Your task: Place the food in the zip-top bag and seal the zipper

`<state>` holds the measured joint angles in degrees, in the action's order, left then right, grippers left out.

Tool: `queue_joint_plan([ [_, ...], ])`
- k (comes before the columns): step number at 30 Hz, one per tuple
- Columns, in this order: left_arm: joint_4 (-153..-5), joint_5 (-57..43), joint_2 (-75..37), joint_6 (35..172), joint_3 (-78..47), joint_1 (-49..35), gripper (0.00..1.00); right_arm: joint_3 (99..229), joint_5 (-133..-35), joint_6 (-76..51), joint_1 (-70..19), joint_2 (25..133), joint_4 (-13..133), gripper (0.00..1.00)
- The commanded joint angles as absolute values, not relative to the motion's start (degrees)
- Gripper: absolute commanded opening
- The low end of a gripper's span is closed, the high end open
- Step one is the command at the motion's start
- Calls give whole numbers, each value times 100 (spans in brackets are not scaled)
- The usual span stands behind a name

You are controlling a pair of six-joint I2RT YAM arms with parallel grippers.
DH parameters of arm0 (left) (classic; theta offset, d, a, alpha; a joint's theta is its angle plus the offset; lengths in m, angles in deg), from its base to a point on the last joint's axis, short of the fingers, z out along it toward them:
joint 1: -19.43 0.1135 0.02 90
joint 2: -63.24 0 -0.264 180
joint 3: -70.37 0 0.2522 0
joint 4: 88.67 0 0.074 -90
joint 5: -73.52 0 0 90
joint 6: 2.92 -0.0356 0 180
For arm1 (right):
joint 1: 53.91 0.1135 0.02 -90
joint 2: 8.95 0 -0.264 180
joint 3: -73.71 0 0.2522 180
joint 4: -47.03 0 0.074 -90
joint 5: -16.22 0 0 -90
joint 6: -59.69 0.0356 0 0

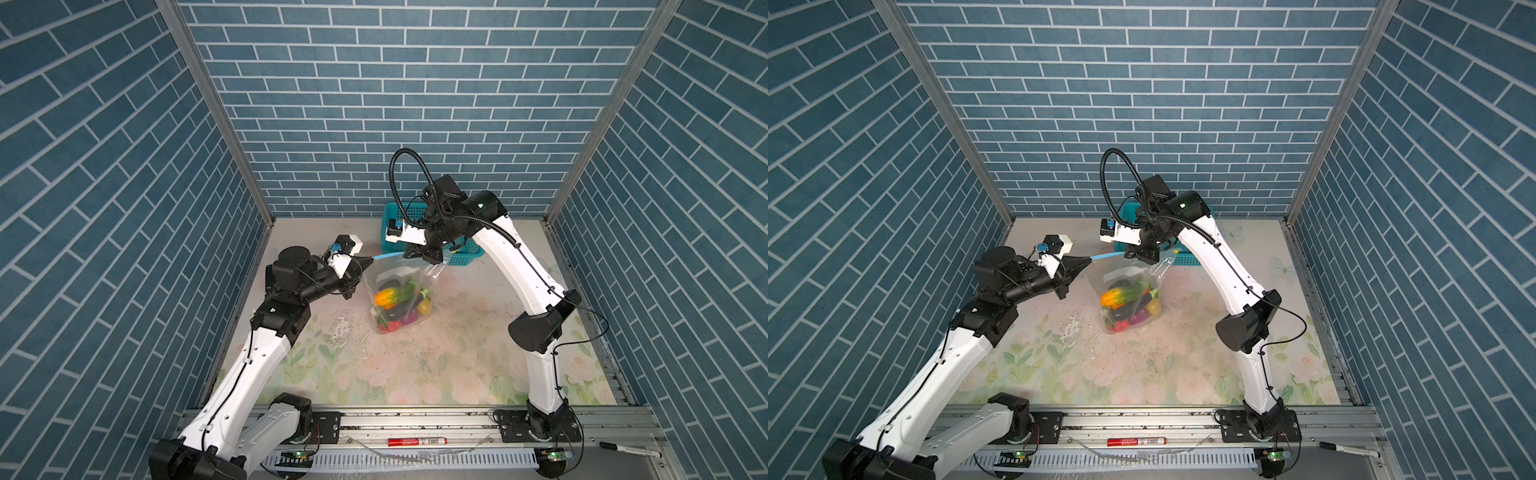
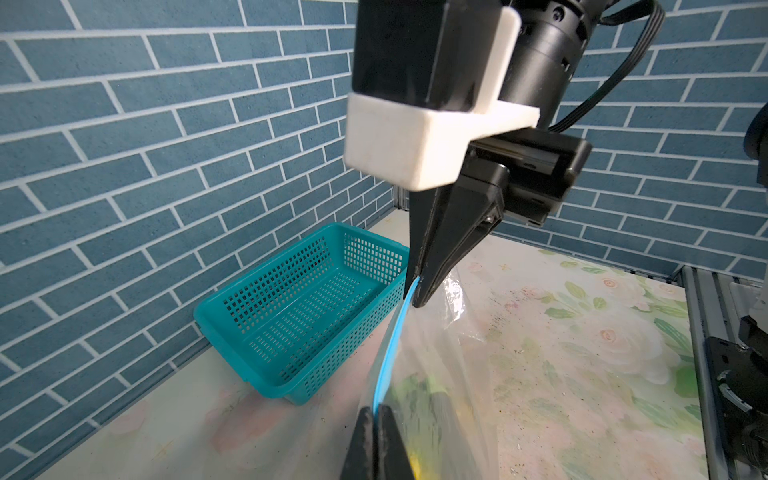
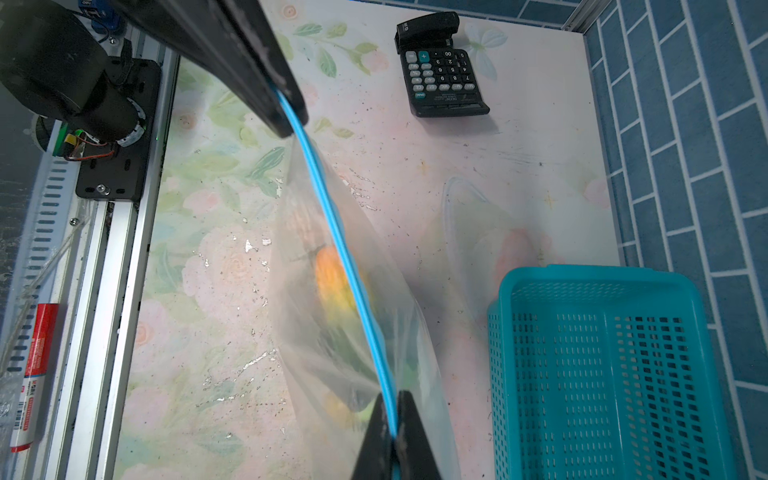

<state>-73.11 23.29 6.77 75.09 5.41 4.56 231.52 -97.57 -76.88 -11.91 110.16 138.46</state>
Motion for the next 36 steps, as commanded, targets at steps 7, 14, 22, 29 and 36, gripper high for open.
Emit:
queue_joint_plan([
  [7, -7489, 2265, 772, 7514, 396, 475, 0, 23093, -9687, -7865, -1172, 10646, 14013, 0],
  [14, -7498, 2127, 846, 7637, 452, 475, 22, 23081, -9354, -7582, -1141, 10545, 14016, 0],
  [22, -8517, 2106, 1372, 8737, 1183, 283, 51, 23206, -8187, -5685, -931, 10356, 14022, 0],
  [29, -8626, 1432, 1881, 8964, 1622, -8, 68, 23281, -7349, -3690, -742, 10087, 14485, 0],
  [36, -8642, 706, 2270, 9554, 1923, -8, 96, 22904, -7645, -1972, -714, 9504, 14832, 0],
])
